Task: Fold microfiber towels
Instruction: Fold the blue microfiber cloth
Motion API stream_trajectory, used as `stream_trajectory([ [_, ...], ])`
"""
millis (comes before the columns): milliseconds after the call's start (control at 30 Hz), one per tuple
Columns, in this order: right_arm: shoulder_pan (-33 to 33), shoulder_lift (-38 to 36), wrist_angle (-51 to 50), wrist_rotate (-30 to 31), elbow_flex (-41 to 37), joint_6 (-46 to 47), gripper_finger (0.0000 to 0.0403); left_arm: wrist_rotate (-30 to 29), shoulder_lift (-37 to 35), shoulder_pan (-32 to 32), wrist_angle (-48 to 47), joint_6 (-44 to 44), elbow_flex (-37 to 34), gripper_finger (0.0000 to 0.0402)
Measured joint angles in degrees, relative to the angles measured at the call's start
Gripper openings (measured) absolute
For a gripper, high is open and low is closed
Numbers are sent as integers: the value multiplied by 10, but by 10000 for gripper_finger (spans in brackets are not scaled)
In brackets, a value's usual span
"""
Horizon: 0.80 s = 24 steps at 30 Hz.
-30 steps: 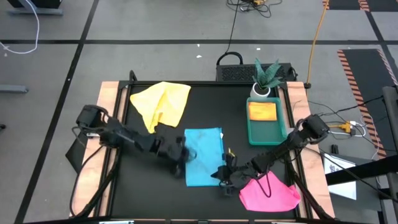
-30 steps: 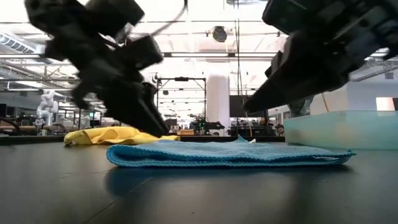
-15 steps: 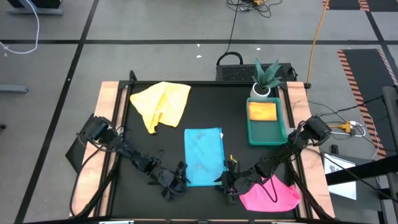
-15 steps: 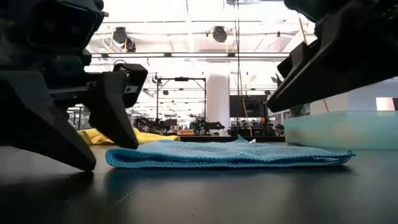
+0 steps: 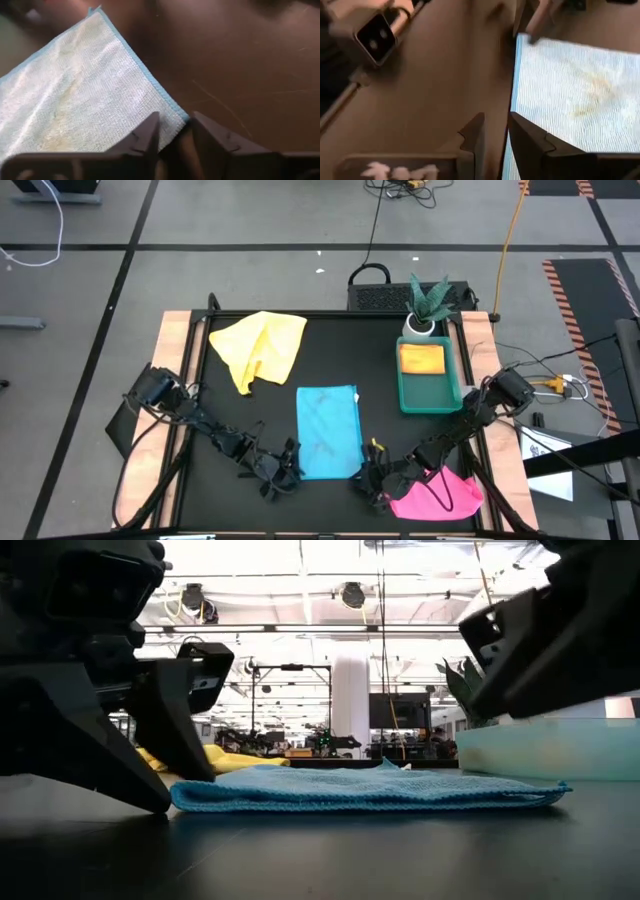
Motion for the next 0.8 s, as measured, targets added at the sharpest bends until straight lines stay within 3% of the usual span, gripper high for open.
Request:
stream_trajectory([
  [200,12,0,-37,-16,0,-5,106,3,-2,-1,23,-28,-1,11],
  [400,9,0,-126,-12,0,-76,160,-9,-5,-2,24,-34,-1,23],
  [500,0,-1,-150,-12,1,-100,167,-10,-5,-1,24,-35,-1,24],
  [633,-12,-1,-157,-16,1,-120,139,-10,-5,-1,24,-36,-1,9],
  [800,-26,-1,-162,-14,1,-121,51,-10,-5,-2,24,-36,-1,14],
])
